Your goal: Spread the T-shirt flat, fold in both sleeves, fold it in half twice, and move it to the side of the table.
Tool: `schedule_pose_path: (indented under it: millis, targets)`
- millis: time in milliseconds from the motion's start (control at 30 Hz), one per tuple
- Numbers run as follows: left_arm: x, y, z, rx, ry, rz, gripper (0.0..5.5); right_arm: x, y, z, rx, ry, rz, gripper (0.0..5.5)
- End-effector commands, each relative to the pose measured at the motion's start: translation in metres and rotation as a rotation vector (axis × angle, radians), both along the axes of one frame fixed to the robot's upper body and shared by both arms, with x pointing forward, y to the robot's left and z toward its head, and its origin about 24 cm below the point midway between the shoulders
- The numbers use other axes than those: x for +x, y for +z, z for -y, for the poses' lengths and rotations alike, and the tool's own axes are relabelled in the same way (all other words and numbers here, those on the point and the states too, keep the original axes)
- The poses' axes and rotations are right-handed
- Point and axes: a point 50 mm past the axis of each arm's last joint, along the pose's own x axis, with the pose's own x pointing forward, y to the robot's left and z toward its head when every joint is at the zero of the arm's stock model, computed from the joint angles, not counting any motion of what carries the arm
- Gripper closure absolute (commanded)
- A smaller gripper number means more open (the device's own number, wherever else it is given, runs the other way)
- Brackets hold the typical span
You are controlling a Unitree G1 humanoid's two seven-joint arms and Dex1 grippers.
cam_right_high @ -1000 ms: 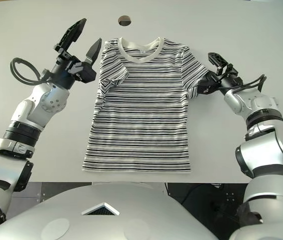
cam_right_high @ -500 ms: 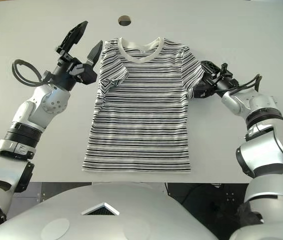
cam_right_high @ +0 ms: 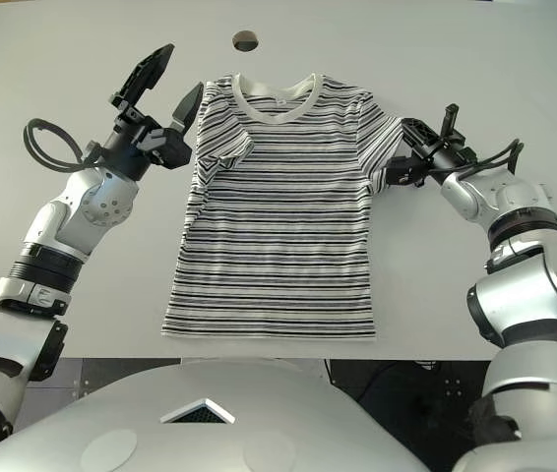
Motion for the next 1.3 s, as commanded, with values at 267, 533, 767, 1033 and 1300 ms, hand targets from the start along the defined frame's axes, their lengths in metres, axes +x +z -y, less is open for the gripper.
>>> schedule_pose_path:
  millis: [267, 533, 767, 1033, 1300]
  targets:
    - [-0.002, 0.0, 0.0, -0.003, -0.004, -0.014, 2.53, 0.0, 0.022, -0.022, 0.225, 0.108, 0.146, 5.39]
    - [-0.001, -0.003, -0.001, -0.002, 0.004, -0.025, 2.53, -0.001, 0.024, -0.04, 0.225, 0.168, 0.145, 5.39]
    - [-0.002, -0.006, 0.003, 0.009, -0.009, -0.042, 2.53, -0.003, 0.001, -0.074, 0.195, 0.25, 0.039, 5.39]
    - [-0.003, -0.009, 0.0, 0.006, 0.002, -0.053, 2.53, 0.008, 0.008, -0.098, 0.217, 0.299, 0.091, 4.34]
    - [-0.001, -0.008, -0.002, -0.002, 0.009, -0.052, 2.53, 0.01, 0.022, -0.099, 0.255, 0.313, 0.153, 2.92]
